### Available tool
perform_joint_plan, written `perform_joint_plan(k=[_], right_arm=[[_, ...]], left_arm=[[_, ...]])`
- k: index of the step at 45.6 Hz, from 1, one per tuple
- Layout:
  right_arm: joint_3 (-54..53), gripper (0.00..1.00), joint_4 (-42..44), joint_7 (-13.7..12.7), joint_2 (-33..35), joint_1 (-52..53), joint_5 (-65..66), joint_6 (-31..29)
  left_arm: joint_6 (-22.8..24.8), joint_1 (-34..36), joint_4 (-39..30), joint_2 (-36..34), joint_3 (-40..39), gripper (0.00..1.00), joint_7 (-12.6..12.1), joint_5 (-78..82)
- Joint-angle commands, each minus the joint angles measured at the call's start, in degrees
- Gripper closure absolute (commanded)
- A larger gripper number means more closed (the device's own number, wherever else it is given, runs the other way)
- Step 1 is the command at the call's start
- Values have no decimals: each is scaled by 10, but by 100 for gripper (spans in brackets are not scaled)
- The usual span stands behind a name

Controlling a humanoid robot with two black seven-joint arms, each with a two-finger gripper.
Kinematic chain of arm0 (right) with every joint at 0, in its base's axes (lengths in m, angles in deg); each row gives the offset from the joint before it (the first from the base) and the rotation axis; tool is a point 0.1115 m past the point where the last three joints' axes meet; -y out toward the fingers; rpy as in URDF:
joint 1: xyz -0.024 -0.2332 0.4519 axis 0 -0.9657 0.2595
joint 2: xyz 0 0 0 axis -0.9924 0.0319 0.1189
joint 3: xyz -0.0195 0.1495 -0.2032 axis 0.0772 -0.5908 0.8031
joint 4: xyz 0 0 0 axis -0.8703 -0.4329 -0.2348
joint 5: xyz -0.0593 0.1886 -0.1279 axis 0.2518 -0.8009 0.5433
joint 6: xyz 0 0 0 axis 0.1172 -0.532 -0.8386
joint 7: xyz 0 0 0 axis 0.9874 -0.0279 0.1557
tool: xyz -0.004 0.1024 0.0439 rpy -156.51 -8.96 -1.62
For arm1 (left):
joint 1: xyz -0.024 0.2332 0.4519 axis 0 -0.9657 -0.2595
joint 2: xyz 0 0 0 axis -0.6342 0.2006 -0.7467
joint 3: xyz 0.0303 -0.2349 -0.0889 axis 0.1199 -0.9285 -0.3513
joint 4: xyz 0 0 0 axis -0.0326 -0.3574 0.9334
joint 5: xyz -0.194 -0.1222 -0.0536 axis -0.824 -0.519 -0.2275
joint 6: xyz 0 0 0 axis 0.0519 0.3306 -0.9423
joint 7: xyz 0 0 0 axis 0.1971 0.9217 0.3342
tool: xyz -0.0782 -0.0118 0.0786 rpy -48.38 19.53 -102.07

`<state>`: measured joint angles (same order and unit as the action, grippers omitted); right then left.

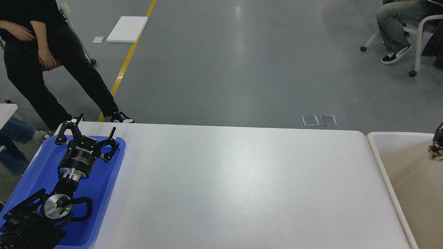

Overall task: Tidy desktop
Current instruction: 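Carry the paper ball with the right gripper over the white bin, then open the right gripper to drop the paper ball into the bin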

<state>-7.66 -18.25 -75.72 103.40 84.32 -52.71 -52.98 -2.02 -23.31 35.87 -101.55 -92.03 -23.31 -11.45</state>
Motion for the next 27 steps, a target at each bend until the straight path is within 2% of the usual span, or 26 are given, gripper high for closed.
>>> perform_joint_plan(k=[1, 12, 21, 27], right_arm=[[-69, 100, 55, 1, -10, -92, 0, 18], [-136, 100, 125, 4, -50, -168, 0, 43], [-191, 100, 232, 6, -117, -233, 0, 68], [-206, 100, 250, 6, -144, -251, 0, 136]], left_arm=[[0, 0, 0, 0, -1, 1, 1, 0], [0, -1, 0, -1, -1, 1, 1, 0], [0, -1, 0, 0, -1, 1, 1, 0], [0, -1, 0, 0, -1, 1, 1, 0]])
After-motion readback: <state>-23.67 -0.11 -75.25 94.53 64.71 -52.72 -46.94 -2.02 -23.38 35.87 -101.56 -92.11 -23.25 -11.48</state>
